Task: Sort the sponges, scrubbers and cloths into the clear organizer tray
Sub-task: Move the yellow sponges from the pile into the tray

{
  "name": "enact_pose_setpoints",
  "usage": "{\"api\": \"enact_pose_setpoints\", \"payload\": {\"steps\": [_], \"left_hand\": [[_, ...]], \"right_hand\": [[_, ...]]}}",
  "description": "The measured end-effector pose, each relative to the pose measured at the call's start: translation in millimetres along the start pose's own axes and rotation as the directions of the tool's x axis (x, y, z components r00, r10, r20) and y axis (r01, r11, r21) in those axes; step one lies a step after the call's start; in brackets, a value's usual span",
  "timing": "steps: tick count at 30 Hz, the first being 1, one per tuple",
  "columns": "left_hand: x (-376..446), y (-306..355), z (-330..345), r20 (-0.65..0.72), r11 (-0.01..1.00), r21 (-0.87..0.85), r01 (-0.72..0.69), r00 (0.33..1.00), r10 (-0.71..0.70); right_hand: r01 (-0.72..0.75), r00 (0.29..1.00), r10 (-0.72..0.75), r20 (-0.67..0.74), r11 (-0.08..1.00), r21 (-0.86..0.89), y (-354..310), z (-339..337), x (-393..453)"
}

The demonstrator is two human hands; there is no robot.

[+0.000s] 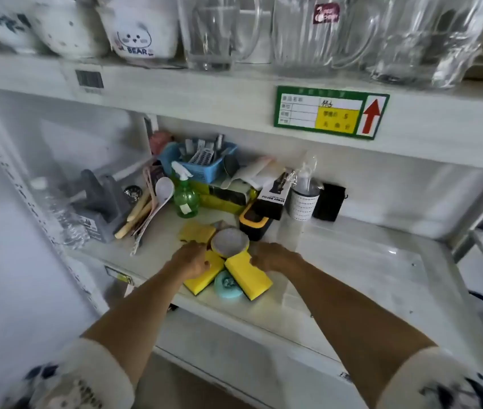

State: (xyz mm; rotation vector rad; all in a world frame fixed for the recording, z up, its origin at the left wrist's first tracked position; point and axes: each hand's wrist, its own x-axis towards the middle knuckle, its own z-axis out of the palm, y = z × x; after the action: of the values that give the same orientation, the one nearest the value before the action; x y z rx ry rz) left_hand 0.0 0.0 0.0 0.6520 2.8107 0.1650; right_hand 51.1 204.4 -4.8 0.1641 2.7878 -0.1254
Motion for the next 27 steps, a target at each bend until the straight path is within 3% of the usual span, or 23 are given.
{"api": "enact_pose_setpoints", "payload": {"steps": [13,19,27], "left_hand": [[25,-12,12,0.008,0.999,-0.001,-0.041,0.999,0.041],[32,-8,15,0.022,0.998,0.063,-0.011,1.000,0.009],[28,-3,14,-0.001,1.000,-0.009,-0.020,1.000,0.020]], "right_hand": [[-0.080,0.991,0.062,0.117,0.985,0.152,-5,9,14],[-0.094,0.989,0.071,0.126,0.977,0.190,-7,10,12],[-0.109,0.992,0.092,0.081,0.964,0.241,-18,13,7]]}}
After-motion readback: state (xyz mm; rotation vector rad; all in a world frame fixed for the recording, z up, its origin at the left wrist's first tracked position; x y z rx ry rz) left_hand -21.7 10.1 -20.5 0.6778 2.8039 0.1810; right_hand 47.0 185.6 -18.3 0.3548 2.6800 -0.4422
